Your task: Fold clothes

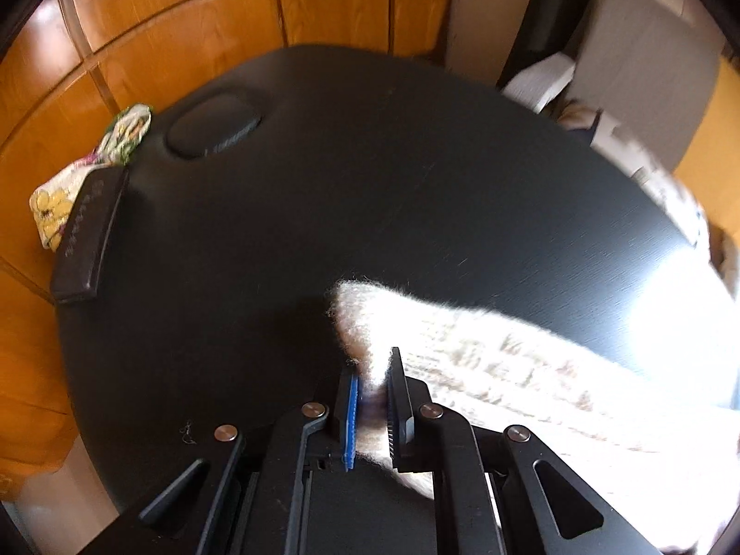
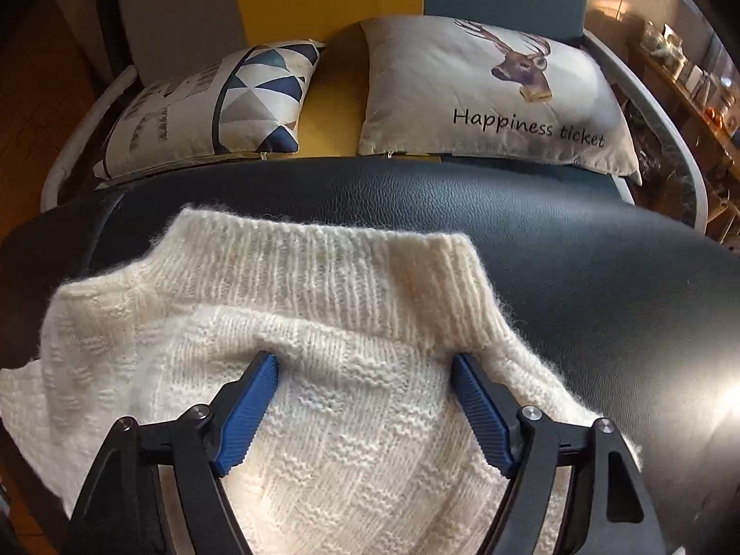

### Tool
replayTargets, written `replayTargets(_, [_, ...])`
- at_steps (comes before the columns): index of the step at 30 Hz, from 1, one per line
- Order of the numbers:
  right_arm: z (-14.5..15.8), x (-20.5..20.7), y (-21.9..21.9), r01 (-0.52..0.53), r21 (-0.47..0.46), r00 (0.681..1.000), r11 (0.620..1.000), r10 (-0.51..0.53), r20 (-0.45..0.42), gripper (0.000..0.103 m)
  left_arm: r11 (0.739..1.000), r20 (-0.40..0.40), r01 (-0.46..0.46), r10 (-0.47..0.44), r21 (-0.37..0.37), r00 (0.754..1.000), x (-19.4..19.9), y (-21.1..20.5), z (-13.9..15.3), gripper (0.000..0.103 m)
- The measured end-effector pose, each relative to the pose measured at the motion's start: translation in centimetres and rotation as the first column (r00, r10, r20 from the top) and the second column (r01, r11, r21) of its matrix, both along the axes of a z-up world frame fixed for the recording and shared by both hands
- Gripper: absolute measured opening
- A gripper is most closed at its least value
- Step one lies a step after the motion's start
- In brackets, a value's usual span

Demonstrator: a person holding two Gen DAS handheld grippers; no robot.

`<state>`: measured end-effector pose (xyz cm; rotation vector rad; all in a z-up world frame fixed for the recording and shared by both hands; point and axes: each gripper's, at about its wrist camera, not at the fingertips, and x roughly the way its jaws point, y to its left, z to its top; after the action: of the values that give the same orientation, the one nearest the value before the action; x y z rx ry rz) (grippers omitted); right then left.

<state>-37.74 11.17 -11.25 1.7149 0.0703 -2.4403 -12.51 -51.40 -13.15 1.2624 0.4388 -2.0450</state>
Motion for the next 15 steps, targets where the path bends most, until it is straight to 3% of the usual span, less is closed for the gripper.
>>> replayTargets(2, [-0.1, -0.6, -0.6, -0.020, 0.032, 0.999, 0.999, 0.021, -0.035, 0.087, 0.998, 0.025, 0.017, -0.016, -0.060, 1.000, -0.3, 0.3, -0.5, 0.011])
replayTargets(5, [-0.2, -1.0, -0.9, -0.045, 0.051, 0.996, 0.998, 0.049, -0.072, 0.089, 0.995, 0.046, 0.043, -0.039, -0.086, 0.998, -0.7, 0.9, -0.3, 0.011])
replayTargets(8, [0.4, -0.9, -0.1, -0.053, -0.006, 0.998, 0.999, 0.052, -0.044, 0.089, 0.998, 0.004, 0.059, -0.059, -0.004, 0.998, -0.6, 0.7, 0.9, 0.013])
replayTargets(10, [1.6, -0.2, 0.8, -0.042, -0.084, 0.999, 0.996, 0.040, -0.025, 0.087, 0.997, -0.057, 0.032, -0.028, 0.067, 0.998, 0.9, 0.5, 2.5, 0.015])
replayTargets(12, [3.6, 1.6, 2.7, -0.033, -0.191, 0.998, 0.981, 0.024, -0.050, 0.087, 0.996, -0.123, 0.033, -0.023, 0.083, 0.992, 2.4, 0.9, 4.6, 0.016])
replayTargets(15, [6.3, 5.2, 6.8, -0.010, -0.380, 0.998, 0.925, -0.013, -0.059, 0.087, 0.990, -0.209, 0.087, -0.063, 0.107, 0.976, 5.1, 3.1, 7.6, 0.017])
